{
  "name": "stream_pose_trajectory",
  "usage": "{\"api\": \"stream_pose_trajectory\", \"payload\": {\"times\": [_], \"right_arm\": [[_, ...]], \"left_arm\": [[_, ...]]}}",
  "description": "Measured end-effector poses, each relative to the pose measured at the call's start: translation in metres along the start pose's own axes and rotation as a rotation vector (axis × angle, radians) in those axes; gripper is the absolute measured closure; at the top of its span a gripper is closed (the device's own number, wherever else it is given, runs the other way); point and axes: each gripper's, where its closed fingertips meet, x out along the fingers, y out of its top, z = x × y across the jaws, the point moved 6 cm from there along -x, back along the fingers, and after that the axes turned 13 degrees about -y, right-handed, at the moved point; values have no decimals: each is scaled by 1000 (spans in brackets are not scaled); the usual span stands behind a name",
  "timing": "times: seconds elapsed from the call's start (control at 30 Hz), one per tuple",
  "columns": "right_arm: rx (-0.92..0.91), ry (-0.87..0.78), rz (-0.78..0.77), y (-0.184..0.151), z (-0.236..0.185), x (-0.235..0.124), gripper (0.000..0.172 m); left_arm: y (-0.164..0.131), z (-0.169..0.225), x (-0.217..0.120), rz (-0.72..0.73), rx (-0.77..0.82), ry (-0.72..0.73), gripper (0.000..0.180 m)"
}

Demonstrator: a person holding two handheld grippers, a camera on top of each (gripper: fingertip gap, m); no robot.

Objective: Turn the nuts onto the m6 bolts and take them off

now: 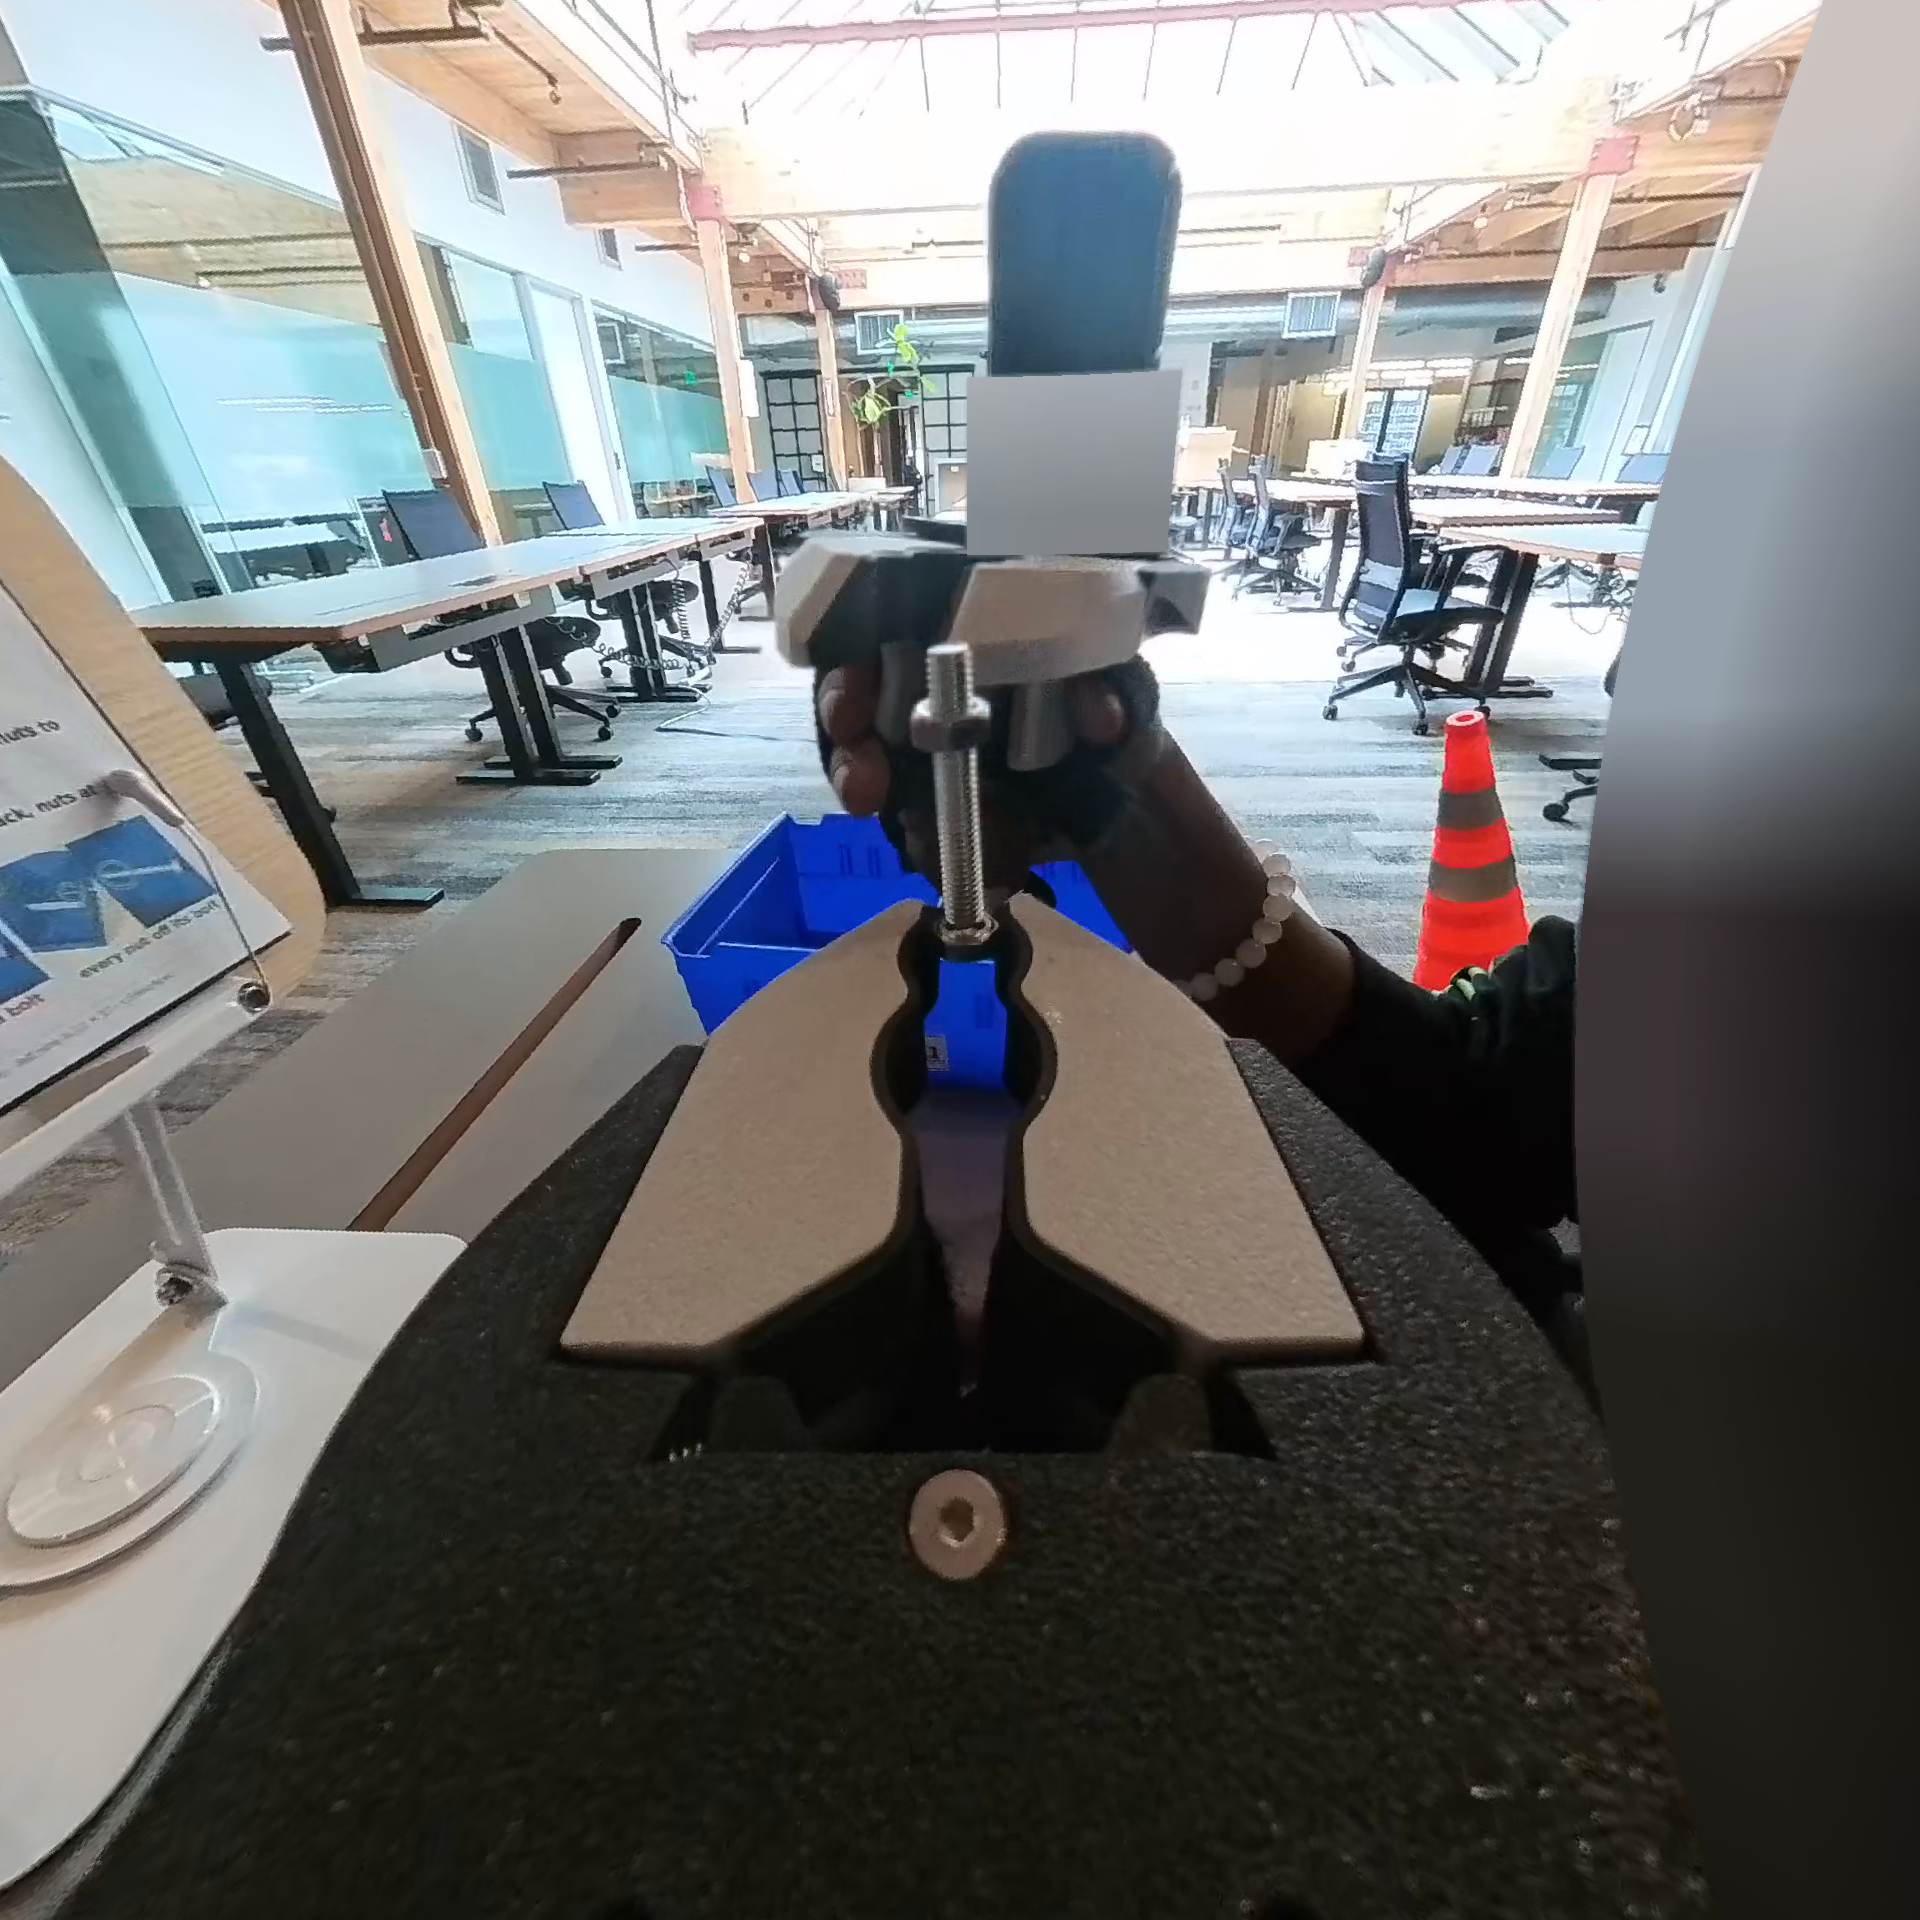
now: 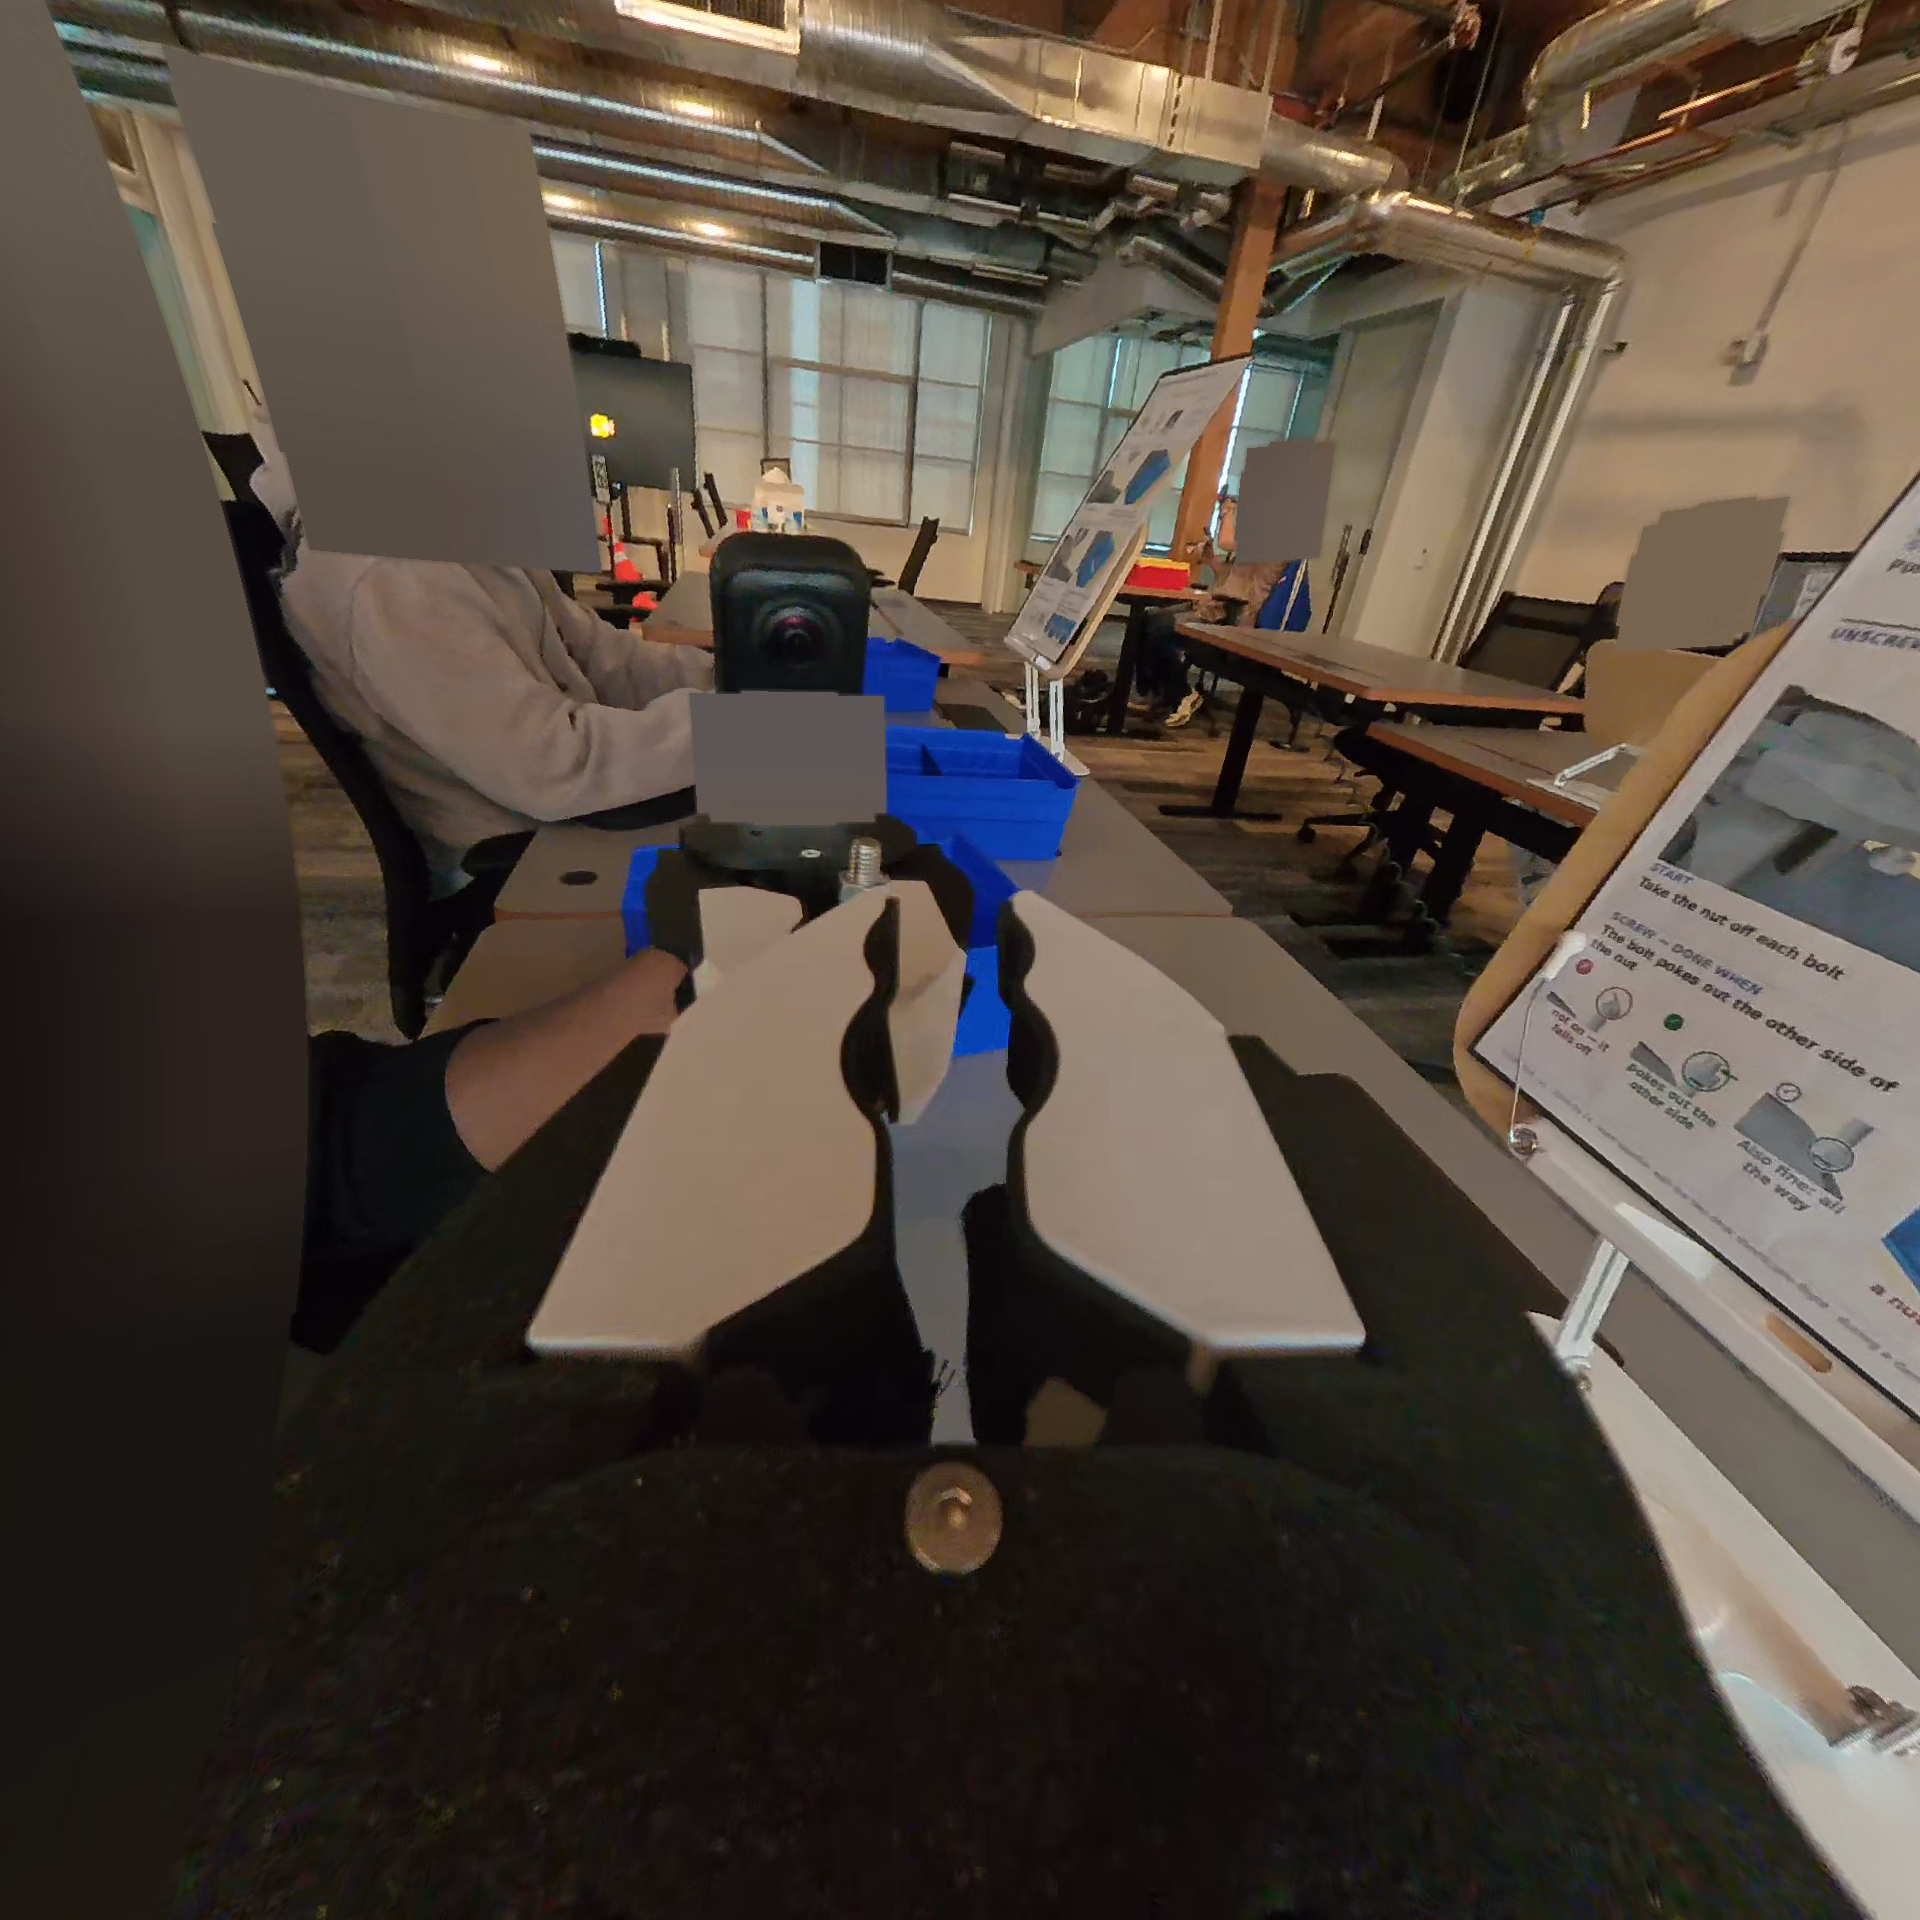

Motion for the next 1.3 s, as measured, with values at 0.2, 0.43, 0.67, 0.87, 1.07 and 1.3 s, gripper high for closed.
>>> {"api": "stream_pose_trajectory", "payload": {"times": [0.2, 0.43, 0.67, 0.87, 1.07, 1.3], "right_arm": [[-31, 21, -8, -1, -11, 8, 137], [-9, -30, 4, 2, -1, 1, 156], [-60, 9, -28, -2, -15, 12, 136], [-36, -14, -21, 0, -4, 3, 153], [-46, 30, -9, 1, -13, 7, 144], [-30, -5, -1, 1, -3, 2, 153]], "left_arm": [[-1, 0, 1, -1, 1, 1, 171], [1, 1, 0, 3, 4, -2, 171], [-1, 1, 3, -5, 0, -5, 171], [1, 1, 1, 2, -2, -7, 171], [-1, 1, 3, -8, -2, -9, 171], [0, 1, 2, -4, 1, -8, 171]]}}
